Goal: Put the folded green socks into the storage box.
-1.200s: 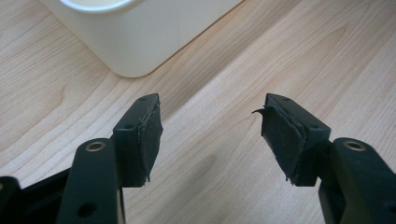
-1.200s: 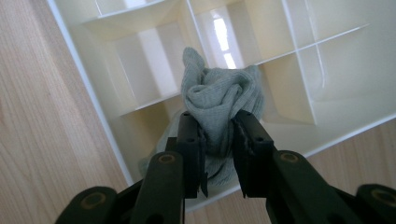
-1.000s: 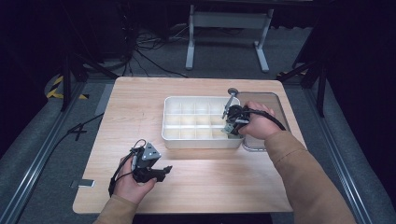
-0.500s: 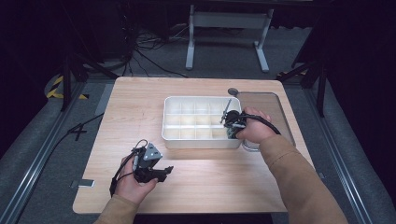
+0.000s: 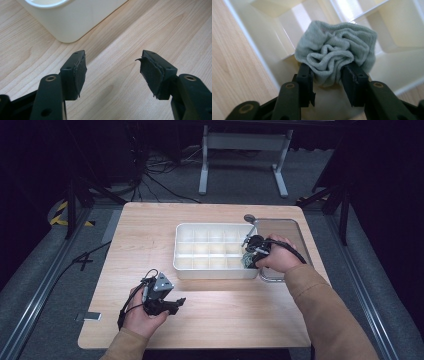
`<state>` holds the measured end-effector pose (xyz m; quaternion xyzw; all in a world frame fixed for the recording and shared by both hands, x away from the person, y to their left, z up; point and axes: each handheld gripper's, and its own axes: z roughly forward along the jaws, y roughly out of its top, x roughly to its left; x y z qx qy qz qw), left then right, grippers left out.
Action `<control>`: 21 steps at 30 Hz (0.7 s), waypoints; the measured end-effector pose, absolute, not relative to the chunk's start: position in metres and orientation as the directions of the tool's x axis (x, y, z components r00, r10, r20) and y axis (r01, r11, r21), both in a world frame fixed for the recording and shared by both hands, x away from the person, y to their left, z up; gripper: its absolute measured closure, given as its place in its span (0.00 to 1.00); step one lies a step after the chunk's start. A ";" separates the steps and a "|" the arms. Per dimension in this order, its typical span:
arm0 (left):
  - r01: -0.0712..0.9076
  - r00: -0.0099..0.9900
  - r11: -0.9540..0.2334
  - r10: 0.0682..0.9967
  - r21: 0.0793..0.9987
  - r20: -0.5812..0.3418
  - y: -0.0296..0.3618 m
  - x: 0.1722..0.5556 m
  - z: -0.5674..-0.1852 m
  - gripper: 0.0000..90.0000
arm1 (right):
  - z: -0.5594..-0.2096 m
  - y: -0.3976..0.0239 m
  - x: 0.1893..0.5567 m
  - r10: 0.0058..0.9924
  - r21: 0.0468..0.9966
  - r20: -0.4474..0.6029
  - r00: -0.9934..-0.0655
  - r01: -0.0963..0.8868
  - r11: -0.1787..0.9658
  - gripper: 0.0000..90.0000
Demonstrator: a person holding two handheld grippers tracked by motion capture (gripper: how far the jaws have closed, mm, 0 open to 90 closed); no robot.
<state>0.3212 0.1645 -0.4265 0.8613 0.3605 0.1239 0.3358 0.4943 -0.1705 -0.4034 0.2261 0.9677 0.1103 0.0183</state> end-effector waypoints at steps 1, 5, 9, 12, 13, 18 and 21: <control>0.538 0.713 -0.519 0.701 0.664 -0.030 0.165 0.321 -0.426 0.43 | -0.399 -0.174 0.493 0.452 0.246 0.023 -0.892 0.443 0.862 0.67; 0.538 0.712 -0.519 0.702 0.664 -0.029 0.163 0.322 -0.427 0.42 | -0.389 -0.180 0.490 0.480 0.293 0.042 -0.876 0.470 0.832 0.62; 0.538 0.714 -0.519 0.699 0.664 -0.033 0.162 0.322 -0.427 0.42 | -0.369 -0.185 0.485 0.493 0.359 0.010 -0.870 0.463 0.810 0.60; 0.540 0.714 -0.520 0.699 0.662 -0.033 0.161 0.322 -0.428 0.42 | -0.363 -0.184 0.485 0.502 0.387 0.001 -0.865 0.463 0.797 0.61; 0.539 0.715 -0.522 0.698 0.661 -0.031 0.161 0.323 -0.428 0.42 | -0.362 -0.183 0.486 0.503 0.395 -0.003 -0.864 0.461 0.795 0.60; 0.535 0.721 -0.528 0.693 0.660 -0.030 0.160 0.324 -0.428 0.42 | -0.384 -0.171 0.491 0.511 0.357 -0.036 -0.859 0.467 0.809 0.64; 0.536 0.722 -0.526 0.691 0.660 -0.037 0.160 0.324 -0.429 0.42 | -0.404 -0.165 0.490 0.489 0.297 -0.054 -0.870 0.454 0.840 0.78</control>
